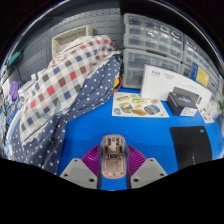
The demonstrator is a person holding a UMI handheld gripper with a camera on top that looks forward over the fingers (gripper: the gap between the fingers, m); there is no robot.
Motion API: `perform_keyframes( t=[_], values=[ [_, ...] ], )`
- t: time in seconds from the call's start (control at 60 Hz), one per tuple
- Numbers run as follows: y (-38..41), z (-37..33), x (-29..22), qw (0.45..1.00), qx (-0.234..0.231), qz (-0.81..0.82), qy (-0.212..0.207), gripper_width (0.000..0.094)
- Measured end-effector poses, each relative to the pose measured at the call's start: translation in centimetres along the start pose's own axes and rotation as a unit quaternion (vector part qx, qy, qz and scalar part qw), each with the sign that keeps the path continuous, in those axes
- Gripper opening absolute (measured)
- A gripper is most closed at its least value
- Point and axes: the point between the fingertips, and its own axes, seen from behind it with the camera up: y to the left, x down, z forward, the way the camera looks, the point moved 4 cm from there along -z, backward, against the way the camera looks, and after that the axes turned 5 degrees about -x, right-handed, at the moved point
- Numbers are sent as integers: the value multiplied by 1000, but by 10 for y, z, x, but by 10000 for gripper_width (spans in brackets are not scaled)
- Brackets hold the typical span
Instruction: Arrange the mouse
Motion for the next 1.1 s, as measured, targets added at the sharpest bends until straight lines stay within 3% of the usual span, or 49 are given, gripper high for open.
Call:
perform_keyframes(
  t=[0.067, 0.15, 0.367, 0.55, 0.783, 1.1],
  values=[
    [-3, 0, -8, 1000, -7, -10, 13, 330],
    [-11, -16, -45, 1000, -15, -17, -11, 331],
    [-88, -122, -177, 990, -3, -32, -136, 332],
    [-191, -180, -204, 985, 24, -27, -171, 332],
    [-295, -147, -110, 995, 39, 0, -87, 330],
    [-308, -67, 17, 999, 3, 40, 29, 329]
  ],
)
